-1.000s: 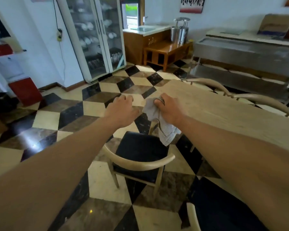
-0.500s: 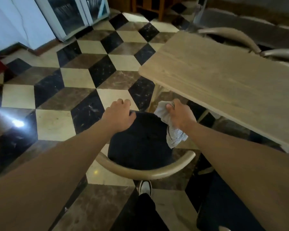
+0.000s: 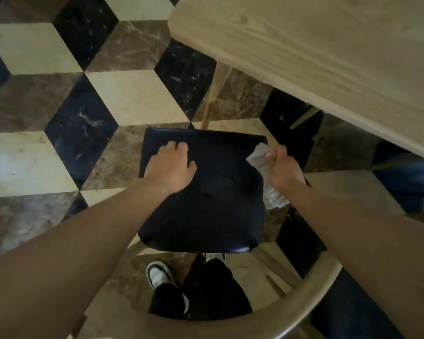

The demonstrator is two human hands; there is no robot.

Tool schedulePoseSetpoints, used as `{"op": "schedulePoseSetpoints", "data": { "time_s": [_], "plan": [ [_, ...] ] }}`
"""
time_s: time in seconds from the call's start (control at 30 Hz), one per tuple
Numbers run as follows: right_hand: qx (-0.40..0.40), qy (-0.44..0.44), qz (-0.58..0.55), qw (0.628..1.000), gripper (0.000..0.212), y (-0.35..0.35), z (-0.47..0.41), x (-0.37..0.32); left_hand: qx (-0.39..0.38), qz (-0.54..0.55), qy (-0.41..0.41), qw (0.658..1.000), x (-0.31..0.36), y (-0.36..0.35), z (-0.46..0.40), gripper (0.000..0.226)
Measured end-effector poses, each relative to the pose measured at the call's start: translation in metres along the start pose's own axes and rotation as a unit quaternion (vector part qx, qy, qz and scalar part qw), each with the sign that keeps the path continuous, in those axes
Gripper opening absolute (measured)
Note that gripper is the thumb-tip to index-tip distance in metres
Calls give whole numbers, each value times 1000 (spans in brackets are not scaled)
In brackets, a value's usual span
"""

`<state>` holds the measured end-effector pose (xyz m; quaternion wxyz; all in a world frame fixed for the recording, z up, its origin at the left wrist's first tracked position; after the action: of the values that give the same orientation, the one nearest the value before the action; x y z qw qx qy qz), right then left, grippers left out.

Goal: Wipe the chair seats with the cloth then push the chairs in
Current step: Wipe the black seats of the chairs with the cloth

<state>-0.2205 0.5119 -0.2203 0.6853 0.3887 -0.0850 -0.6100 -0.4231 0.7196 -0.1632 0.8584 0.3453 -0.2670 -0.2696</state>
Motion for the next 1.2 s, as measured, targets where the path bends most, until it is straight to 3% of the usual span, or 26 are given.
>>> {"op": "schedulePoseSetpoints", "data": {
  "time_s": [0.23,0.4,0.57,0.8,1.2],
  "plan": [
    [43,-69,-4,997,38,-57,-41,21,-57,-25,-56,996,-15,-66,-54,48],
    [37,-84,-59,994,38,-102,-58,18,-62,-41,-66,995,-43,-94,-66,46],
    [-1,-145,-50,988,51,-137,-55,16,-61,-42,-75,994,-72,-96,-65,48],
    [-40,-147,-10,988,67,-152,-57,2,-55,-25,-45,997,-118,-80,-66,46],
    [-93,-80,-47,991,68,-233,-34,-101,-46,14,-6,999,-184,-58,-45,44]
  ]
}}
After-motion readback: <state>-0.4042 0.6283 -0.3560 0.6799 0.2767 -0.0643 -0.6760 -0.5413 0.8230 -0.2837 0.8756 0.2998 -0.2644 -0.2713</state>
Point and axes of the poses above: each hand's wrist, its own z-axis away from the middle knuckle, its own y-axis out of the back of the hand, x = y × z, the point moved 9 cm from there along -z, towards the middle knuckle, and after that the axes turned 13 degrees about -x, right-handed, at the moved point
